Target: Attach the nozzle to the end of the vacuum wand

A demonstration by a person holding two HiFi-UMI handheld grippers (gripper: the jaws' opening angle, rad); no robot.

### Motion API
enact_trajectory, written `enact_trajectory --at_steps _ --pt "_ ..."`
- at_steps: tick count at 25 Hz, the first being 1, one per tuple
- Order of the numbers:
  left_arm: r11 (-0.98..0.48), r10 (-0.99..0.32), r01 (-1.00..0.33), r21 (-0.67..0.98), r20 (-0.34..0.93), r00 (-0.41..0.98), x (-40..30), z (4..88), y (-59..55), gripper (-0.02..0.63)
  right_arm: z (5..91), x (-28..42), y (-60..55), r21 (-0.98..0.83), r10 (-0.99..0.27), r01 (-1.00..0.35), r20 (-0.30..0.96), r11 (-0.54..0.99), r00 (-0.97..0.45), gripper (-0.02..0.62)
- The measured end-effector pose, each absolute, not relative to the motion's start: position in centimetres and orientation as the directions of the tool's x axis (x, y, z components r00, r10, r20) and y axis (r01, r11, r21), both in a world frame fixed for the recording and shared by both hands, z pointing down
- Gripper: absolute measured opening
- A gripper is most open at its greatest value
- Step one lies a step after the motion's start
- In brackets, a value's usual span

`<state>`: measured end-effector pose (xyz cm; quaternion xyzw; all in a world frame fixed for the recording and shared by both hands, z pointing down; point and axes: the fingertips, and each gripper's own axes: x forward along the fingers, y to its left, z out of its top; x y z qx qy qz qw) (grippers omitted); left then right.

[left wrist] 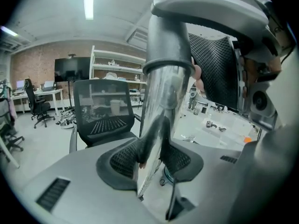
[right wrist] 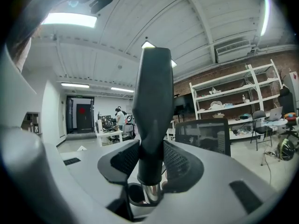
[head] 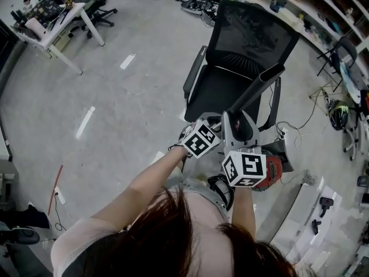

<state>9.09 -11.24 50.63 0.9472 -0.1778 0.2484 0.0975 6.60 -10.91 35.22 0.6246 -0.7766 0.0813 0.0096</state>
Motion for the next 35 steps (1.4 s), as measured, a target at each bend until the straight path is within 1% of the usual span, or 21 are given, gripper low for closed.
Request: enact_trajectory --at_steps 5,13,17,22,28,31,35 --pt "-0.928 -0.279 -0.364 0.081 0.498 0.821 8.5 50.3 -10.5 0.16 35.2 5.9 -10.2 -0.161 -0.947 -0.944 0.099 0.288 -0.306 0.17" --pt "-0.936 -0.267 -0.346 0.067 0.506 0.82 8.3 50.3 -9.6 0.158 35.4 5.7 -9.8 -0.197 -0.918 -0.915 0.115 0.353 -0.379 0.17" --pt "-0.937 -0.254 -0.339 0.081 0.508 0.823 8.2 50.4 -9.7 0.16 35.2 5.5 -9.4 -0.141 -0.944 -0.94 0.076 0.31 -0.322 0.167" --pt "-0.939 -0.248 -0.333 0.083 0.506 0.826 8.3 50.3 -9.8 0.16 35.2 5.9 -9.2 -0.16 -0.972 -0.961 0.026 0.225 -0.233 0.166" --pt "-0.93 -0.284 -0.361 0.065 0.495 0.821 8.2 50.2 -9.8 0.158 35.2 6.0 -8.9 -0.171 -0.993 -0.978 0.004 0.117 -0.119 0.164" --pt "-0.937 -0.274 -0.345 0.058 0.494 0.825 8.1 50.2 -9.7 0.158 35.2 5.8 -8.8 -0.181 -0.992 -0.977 0.02 0.117 -0.122 0.164" --pt "-0.956 -0.24 -0.291 0.035 0.478 0.845 8.0 50.0 -8.4 0.155 35.1 5.4 -7.7 -0.168 -0.982 -0.973 0.072 0.16 -0.174 0.166"
